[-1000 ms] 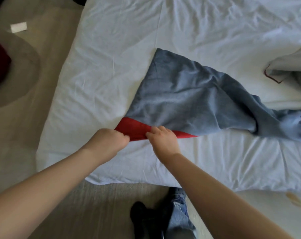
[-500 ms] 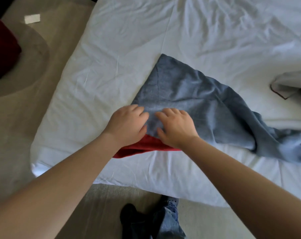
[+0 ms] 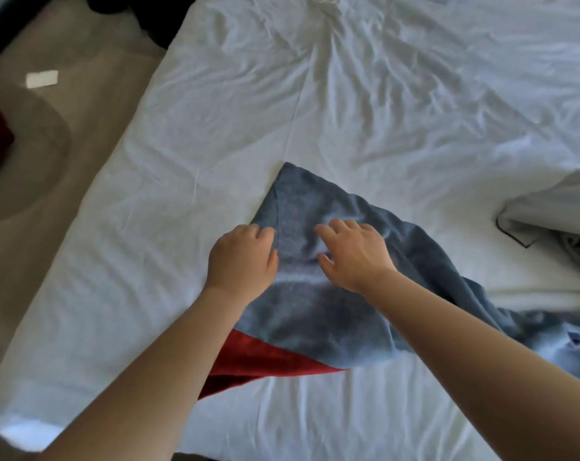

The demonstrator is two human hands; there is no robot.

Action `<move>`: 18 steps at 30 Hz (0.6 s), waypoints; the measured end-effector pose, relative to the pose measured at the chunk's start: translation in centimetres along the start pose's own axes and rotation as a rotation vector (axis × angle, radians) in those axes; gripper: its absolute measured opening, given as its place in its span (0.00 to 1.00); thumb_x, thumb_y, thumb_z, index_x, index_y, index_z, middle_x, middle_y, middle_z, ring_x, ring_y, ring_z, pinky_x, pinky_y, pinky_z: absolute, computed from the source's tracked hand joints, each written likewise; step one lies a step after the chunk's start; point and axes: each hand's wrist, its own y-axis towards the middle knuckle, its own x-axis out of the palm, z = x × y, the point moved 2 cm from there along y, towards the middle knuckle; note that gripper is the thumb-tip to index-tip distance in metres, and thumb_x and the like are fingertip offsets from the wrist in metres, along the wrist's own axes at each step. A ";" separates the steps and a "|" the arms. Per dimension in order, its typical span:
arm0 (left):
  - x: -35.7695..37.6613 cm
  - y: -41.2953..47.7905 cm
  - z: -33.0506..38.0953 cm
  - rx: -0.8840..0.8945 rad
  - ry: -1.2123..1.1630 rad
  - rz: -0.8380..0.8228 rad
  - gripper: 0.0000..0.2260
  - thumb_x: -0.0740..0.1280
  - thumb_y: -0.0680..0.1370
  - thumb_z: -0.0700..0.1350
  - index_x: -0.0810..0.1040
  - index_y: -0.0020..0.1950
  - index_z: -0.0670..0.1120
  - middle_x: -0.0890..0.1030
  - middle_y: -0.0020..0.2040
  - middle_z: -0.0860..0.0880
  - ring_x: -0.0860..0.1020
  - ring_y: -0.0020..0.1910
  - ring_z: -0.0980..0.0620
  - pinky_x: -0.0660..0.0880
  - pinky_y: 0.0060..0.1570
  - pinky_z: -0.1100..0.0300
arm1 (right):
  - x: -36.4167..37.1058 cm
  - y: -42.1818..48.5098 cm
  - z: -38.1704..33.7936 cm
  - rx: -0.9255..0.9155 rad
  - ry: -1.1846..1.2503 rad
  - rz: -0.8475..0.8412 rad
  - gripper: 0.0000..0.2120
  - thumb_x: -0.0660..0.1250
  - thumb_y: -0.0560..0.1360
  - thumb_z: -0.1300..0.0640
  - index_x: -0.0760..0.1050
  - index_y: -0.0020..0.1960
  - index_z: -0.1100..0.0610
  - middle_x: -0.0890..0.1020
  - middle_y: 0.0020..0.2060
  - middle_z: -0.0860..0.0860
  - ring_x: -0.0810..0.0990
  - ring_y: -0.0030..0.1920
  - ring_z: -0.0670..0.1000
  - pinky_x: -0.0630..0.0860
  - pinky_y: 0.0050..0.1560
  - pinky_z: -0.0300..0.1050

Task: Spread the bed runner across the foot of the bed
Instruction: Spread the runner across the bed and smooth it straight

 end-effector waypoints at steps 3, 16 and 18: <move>1.7 1.6 -1.9 -0.060 -0.026 -0.021 0.12 0.65 0.76 0.46 0.77 0.56 0.42 0.79 0.48 0.45 0.77 0.46 0.43 0.75 0.38 0.52 | 0.6 4.1 -1.2 0.010 -0.032 -0.019 0.20 0.63 0.77 0.53 0.66 0.68 0.51 0.75 0.57 0.50 0.75 0.55 0.53 0.70 0.48 0.45; 4.7 4.8 -4.1 0.001 -0.202 0.053 0.12 0.76 0.58 0.30 0.77 0.35 0.40 0.72 0.28 0.44 0.71 0.22 0.44 0.62 0.20 0.61 | 1.0 15.7 -4.4 -0.141 -0.220 -0.149 0.12 0.62 0.77 0.61 0.68 0.59 0.55 0.77 0.49 0.50 0.80 0.46 0.53 0.65 0.33 0.45; 4.7 4.9 -4.7 0.012 -0.218 0.062 0.13 0.76 0.56 0.30 0.78 0.36 0.41 0.73 0.28 0.44 0.71 0.23 0.44 0.64 0.20 0.61 | 0.7 16.5 -4.7 -0.118 -0.185 -0.152 0.09 0.62 0.76 0.61 0.68 0.56 0.56 0.77 0.46 0.50 0.79 0.44 0.53 0.65 0.32 0.45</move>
